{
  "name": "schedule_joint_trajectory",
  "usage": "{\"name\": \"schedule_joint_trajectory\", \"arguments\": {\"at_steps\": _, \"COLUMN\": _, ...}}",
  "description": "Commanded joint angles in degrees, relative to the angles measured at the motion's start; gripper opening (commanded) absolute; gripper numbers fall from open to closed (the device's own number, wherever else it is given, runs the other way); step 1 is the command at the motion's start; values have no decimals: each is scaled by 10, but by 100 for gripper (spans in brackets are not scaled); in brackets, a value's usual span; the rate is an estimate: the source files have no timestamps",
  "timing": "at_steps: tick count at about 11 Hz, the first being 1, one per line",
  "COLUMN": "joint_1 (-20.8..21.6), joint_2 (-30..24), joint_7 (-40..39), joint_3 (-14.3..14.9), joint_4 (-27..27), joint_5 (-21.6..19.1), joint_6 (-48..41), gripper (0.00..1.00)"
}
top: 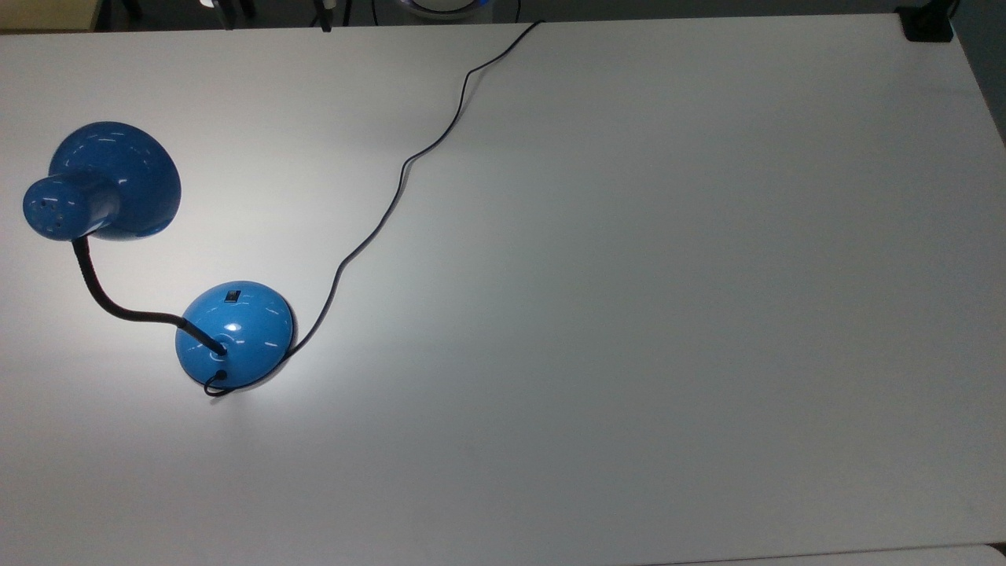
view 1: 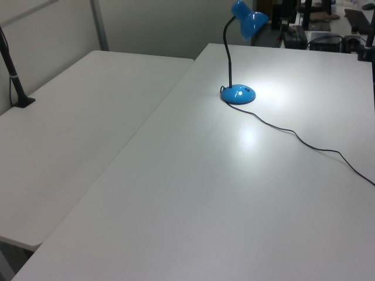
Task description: Turn off the lamp
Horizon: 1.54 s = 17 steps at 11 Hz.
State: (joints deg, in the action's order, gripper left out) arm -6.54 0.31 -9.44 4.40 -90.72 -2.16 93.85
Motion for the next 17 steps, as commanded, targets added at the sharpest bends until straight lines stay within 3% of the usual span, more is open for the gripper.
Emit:
{"name": "schedule_joint_trajectory", "arguments": {"at_steps": 1, "joint_1": 9, "joint_2": 0, "joint_7": 14, "joint_3": 2, "joint_4": -2, "joint_5": 12, "joint_6": 6, "gripper": 100}}
{"name": "schedule_joint_trajectory", "arguments": {"at_steps": 8, "joint_1": 8, "joint_2": -1, "joint_7": 12, "joint_3": 1, "joint_4": -3, "joint_5": 11, "joint_6": 3, "gripper": 100}}
{"name": "schedule_joint_trajectory", "arguments": {"at_steps": 9, "joint_1": 7, "joint_2": -1, "joint_7": -6, "joint_3": 1, "joint_4": -4, "joint_5": 12, "joint_6": 3, "gripper": 100}}
{"name": "schedule_joint_trajectory", "arguments": {"at_steps": 11, "joint_1": 2, "joint_2": -5, "joint_7": -137, "joint_3": 3, "joint_4": -25, "joint_5": 14, "joint_6": -4, "gripper": 100}}
{"name": "schedule_joint_trajectory", "arguments": {"at_steps": 13, "joint_1": -2, "joint_2": -1, "joint_7": -208, "joint_3": 3, "joint_4": -39, "joint_5": 59, "joint_6": -13, "gripper": 100}}
{"name": "schedule_joint_trajectory", "arguments": {"at_steps": 15, "joint_1": -1, "joint_2": 13, "joint_7": -203, "joint_3": 3, "joint_4": -60, "joint_5": 102, "joint_6": -1, "gripper": 100}}
{"name": "schedule_joint_trajectory", "arguments": {"at_steps": 16, "joint_1": -4, "joint_2": 19, "joint_7": -195, "joint_3": 3, "joint_4": -68, "joint_5": 104, "joint_6": 20, "gripper": 98}}
{"name": "schedule_joint_trajectory", "arguments": {"at_steps": 17, "joint_1": -11, "joint_2": 21, "joint_7": -199, "joint_3": 7, "joint_4": -90, "joint_5": 103, "joint_6": 54, "gripper": 84}}
